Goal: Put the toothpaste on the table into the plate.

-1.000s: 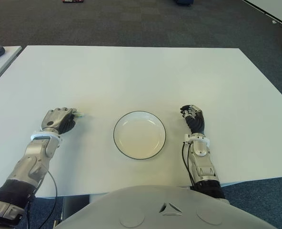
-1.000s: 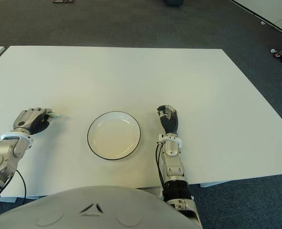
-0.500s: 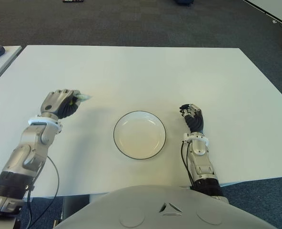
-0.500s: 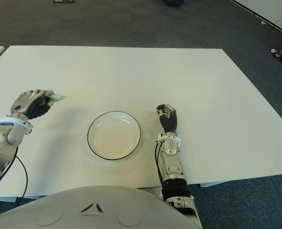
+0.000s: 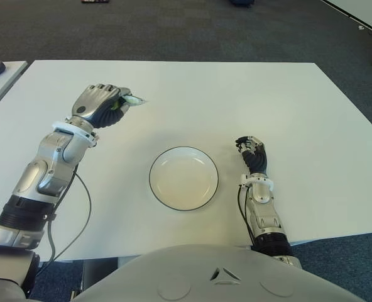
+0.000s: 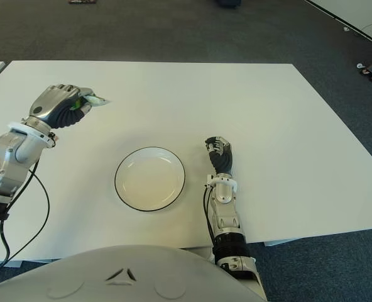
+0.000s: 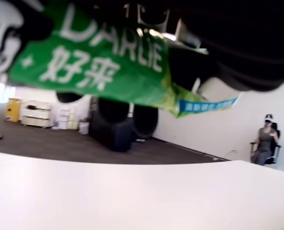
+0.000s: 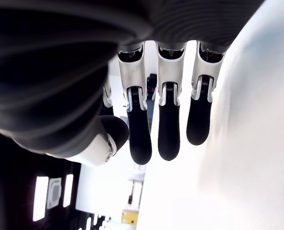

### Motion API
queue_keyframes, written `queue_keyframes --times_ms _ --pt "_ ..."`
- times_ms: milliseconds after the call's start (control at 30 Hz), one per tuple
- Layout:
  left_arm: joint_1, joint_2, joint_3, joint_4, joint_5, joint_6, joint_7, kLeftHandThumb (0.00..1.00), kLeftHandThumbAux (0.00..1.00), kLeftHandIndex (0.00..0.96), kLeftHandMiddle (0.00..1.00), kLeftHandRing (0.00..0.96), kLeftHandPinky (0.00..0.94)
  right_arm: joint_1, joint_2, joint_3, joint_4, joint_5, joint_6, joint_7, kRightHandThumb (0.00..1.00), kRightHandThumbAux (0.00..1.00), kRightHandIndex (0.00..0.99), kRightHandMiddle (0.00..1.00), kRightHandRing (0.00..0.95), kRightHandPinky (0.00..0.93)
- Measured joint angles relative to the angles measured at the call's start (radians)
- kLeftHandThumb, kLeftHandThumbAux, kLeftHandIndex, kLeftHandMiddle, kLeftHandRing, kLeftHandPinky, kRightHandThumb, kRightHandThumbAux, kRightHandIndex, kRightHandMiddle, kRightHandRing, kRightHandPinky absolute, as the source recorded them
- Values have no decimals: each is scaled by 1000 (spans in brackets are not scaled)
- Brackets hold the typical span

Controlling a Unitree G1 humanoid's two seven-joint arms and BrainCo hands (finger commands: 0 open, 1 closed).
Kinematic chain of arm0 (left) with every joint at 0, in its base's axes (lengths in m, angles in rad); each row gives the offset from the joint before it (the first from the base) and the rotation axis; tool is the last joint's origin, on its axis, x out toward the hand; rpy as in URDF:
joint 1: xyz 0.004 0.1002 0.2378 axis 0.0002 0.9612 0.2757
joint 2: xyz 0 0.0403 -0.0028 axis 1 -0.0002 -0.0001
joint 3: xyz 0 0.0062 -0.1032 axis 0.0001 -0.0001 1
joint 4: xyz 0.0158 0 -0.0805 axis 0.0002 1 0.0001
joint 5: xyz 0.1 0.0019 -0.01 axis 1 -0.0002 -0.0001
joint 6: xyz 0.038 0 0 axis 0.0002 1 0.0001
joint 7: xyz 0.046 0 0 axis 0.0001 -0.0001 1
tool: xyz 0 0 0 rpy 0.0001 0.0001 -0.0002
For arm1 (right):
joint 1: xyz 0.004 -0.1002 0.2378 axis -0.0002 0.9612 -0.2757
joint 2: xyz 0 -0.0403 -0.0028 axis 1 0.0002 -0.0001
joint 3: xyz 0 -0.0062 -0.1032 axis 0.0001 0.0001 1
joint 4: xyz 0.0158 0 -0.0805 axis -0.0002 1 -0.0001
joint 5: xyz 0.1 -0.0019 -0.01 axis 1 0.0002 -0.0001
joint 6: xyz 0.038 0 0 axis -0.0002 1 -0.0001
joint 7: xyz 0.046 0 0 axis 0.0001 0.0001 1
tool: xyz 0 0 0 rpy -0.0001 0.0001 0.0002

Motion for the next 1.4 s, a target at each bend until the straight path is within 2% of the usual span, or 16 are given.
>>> queue_keyframes --times_ms 133,367,567,733,967,1233,1400 --pt "-39 -37 -16 9 -16 -31 -2 842 673 417 565 735 720 -1 0 0 0 1 -1 1 710 729 426 453 422 420" --pt "-74 -153 -81 -12 -42 -18 -52 841 673 414 562 727 703 -4 2 0 0 1 -2 1 709 729 426 448 414 411" --pt "-98 -202 -129 -8 -43 -29 -96 840 673 412 561 727 702 -5 2 -2 0 2 -3 3 709 730 427 452 420 424" --pt "-133 -211 -170 1 -22 -61 -116 841 672 411 560 730 704 -5 1 -6 0 2 -3 3 709 730 426 455 425 426" --pt "-192 -217 -250 71 33 -145 -129 842 671 413 563 731 698 -5 2 -7 -1 1 -2 1 709 730 425 455 424 416" --pt "-207 -252 -339 228 109 -256 -51 843 672 413 582 723 698 -4 2 -9 -2 -1 -2 -6 709 731 423 447 410 402" --pt "-215 -254 -383 325 166 -325 15 844 671 414 586 720 699 -4 1 -11 -2 0 -2 -8 710 731 423 449 417 417"
